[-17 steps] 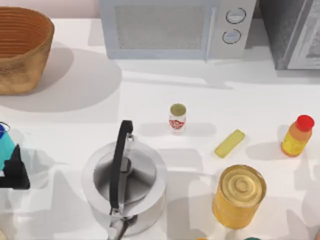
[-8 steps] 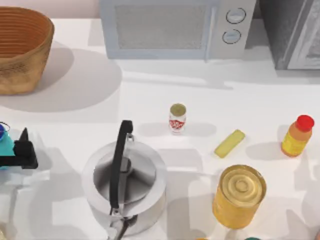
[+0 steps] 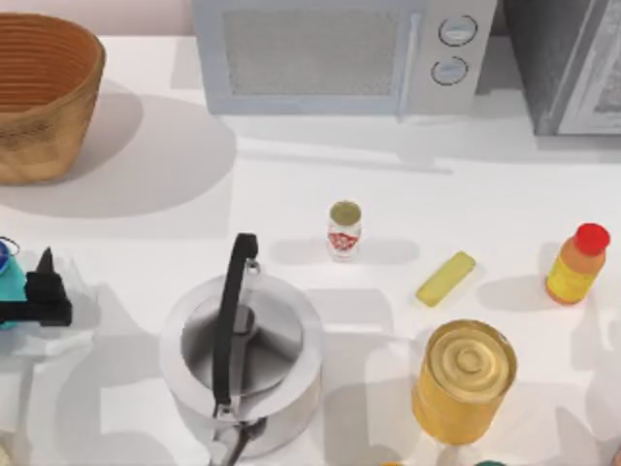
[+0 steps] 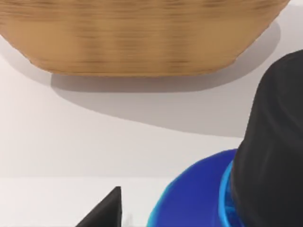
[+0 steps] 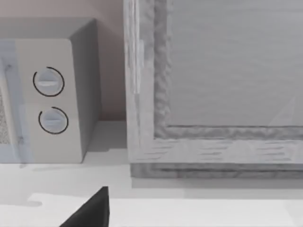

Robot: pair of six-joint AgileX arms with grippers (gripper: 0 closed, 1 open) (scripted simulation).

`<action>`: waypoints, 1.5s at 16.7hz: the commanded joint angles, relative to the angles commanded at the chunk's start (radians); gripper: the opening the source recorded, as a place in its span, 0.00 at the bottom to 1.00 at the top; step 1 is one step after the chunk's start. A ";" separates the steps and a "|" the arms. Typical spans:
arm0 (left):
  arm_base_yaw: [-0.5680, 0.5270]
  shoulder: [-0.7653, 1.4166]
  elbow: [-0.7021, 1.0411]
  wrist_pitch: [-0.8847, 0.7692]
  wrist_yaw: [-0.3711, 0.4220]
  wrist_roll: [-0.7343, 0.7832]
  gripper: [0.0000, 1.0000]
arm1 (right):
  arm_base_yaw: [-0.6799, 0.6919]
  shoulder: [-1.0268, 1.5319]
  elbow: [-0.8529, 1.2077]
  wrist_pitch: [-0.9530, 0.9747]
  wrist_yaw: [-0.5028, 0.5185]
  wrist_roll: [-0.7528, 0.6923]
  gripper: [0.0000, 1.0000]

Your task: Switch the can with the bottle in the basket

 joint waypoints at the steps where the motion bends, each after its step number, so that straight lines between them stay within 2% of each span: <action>1: 0.000 0.000 0.000 0.000 0.000 0.000 0.70 | 0.000 0.000 0.000 0.000 0.000 0.000 1.00; 10: 0.000 0.000 0.000 0.000 0.000 0.000 0.02 | 0.000 0.000 0.000 0.000 0.000 0.000 1.00; 20: 0.002 -0.001 -0.001 -0.001 0.000 0.002 0.00 | 0.000 0.000 0.000 0.000 0.000 0.000 1.00; 25: 0.129 -0.149 0.091 -0.159 0.038 0.042 0.00 | 0.000 0.000 0.000 0.000 0.000 0.000 1.00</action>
